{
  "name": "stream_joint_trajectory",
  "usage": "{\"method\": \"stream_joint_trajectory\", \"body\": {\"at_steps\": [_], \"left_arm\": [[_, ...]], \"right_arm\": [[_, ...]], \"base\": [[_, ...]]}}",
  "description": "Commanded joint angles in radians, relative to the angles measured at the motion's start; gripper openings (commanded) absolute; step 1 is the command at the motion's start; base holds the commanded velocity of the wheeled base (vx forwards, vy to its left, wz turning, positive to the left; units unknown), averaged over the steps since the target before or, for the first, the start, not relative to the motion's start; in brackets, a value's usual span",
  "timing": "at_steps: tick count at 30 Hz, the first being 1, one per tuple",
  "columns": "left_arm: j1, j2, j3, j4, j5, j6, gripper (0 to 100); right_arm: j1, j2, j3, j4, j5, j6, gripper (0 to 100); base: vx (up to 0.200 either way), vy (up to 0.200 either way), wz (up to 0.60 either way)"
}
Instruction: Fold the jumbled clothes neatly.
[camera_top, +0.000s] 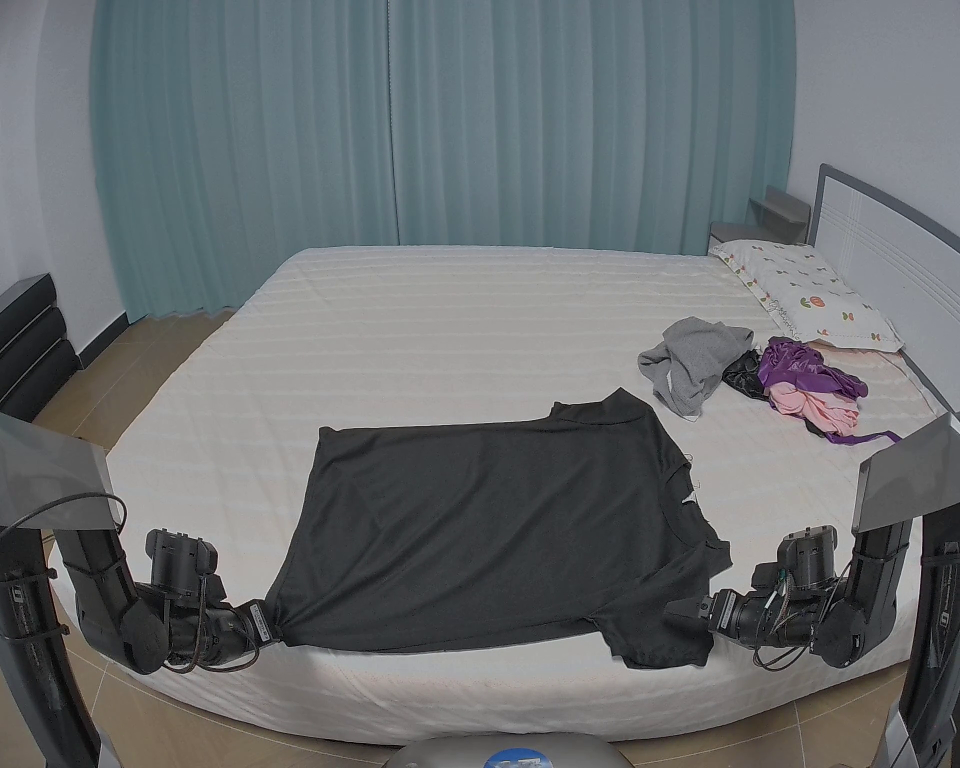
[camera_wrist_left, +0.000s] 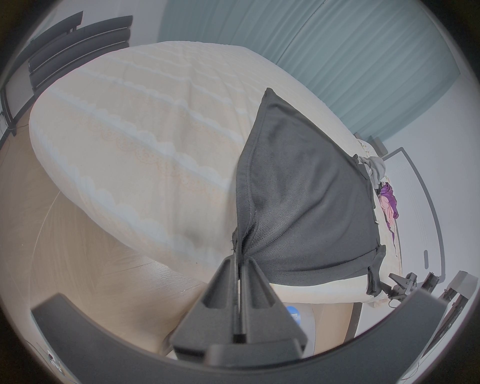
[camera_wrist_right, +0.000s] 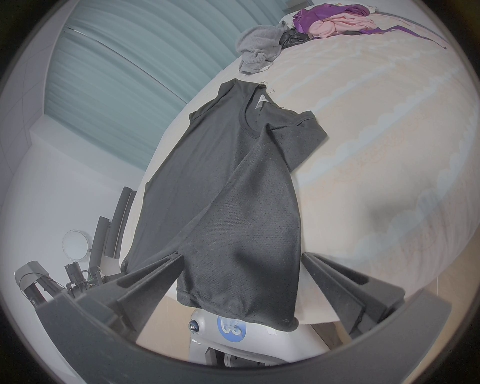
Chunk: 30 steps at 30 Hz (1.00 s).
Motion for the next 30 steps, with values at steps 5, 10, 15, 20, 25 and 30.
{"method": "stream_joint_trajectory", "body": {"at_steps": [5, 10, 15, 20, 25, 30], "left_arm": [[-0.001, 0.000, 0.001, 0.000, 0.000, 0.000, 0], [0.000, 0.000, 0.004, 0.000, 0.000, 0.000, 0], [0.002, -0.002, 0.005, 0.000, 0.000, 0.000, 0], [0.005, -0.011, 0.009, 0.001, 0.000, 0.001, 0], [0.006, -0.020, 0.012, 0.003, 0.000, 0.004, 0], [0.022, -0.043, 0.019, 0.012, 0.000, 0.012, 0]], "right_arm": [[0.015, 0.023, -0.018, -0.001, -0.036, 0.001, 0], [0.004, 0.013, 0.001, -0.001, -0.040, 0.002, 0], [-0.031, -0.011, 0.028, -0.013, -0.040, -0.002, 0], [-0.066, -0.065, 0.085, -0.014, -0.028, -0.012, 0], [-0.079, -0.095, 0.122, -0.014, -0.016, -0.015, 0], [-0.119, -0.125, 0.183, -0.024, 0.033, -0.065, 0]], "base": [[0.000, 0.000, 0.00], [0.000, 0.000, 0.00], [0.000, 0.000, 0.00], [0.000, 0.000, 0.00], [0.000, 0.000, 0.00], [0.000, 0.000, 0.00]]}}
